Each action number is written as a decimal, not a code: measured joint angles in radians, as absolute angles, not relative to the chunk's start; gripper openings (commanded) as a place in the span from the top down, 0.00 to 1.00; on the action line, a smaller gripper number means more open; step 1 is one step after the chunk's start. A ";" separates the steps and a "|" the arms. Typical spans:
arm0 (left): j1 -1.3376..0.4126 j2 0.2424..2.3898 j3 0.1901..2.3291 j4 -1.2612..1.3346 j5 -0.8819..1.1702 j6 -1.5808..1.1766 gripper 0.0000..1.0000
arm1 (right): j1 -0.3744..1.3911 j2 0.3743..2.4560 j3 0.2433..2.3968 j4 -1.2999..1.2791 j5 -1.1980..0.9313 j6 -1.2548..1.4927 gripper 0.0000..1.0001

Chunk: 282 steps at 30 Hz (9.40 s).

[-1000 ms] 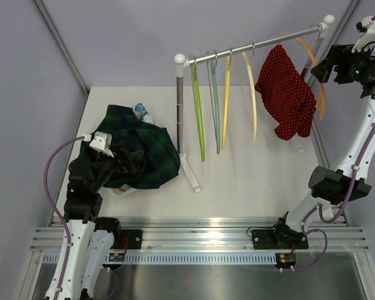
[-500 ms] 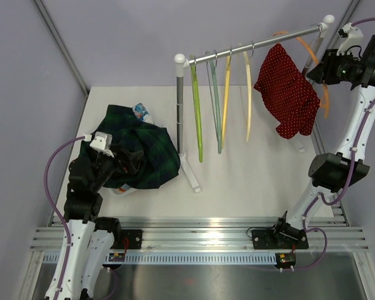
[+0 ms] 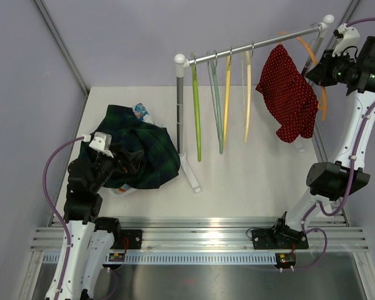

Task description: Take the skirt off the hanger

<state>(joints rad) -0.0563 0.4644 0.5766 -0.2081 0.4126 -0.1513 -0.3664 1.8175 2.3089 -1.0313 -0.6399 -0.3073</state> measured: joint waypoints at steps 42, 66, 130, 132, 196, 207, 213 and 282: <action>-1.479 1.230 0.682 0.467 -0.455 -0.097 0.01 | -0.367 0.949 1.254 -0.908 -0.754 -0.160 1.00; -1.430 1.882 1.172 0.643 -0.359 -0.144 0.96 | -0.367 0.821 1.200 -0.925 -0.825 -0.104 1.00; -1.338 1.036 0.620 0.263 -0.278 0.059 0.01 | -0.339 1.141 1.576 -0.722 -0.617 -0.212 1.00; -1.338 0.976 0.599 0.248 -0.260 0.060 0.01 | -0.299 1.188 1.617 -0.722 -0.583 -0.200 1.00; -1.469 1.374 0.662 0.413 -0.215 0.303 1.00 | -0.158 0.861 1.195 -0.728 -0.333 -0.278 0.01; -1.520 0.756 0.765 -0.272 -0.448 0.239 1.00 | -0.193 0.862 1.157 -0.673 -0.224 -0.167 0.00; -1.521 0.616 0.968 -0.426 -0.711 0.318 1.00 | -0.207 0.862 1.126 -0.646 -0.201 -0.133 0.00; -0.138 1.041 0.840 -0.317 0.044 -0.435 0.02 | -0.250 0.789 1.056 -0.658 -0.300 -0.155 0.00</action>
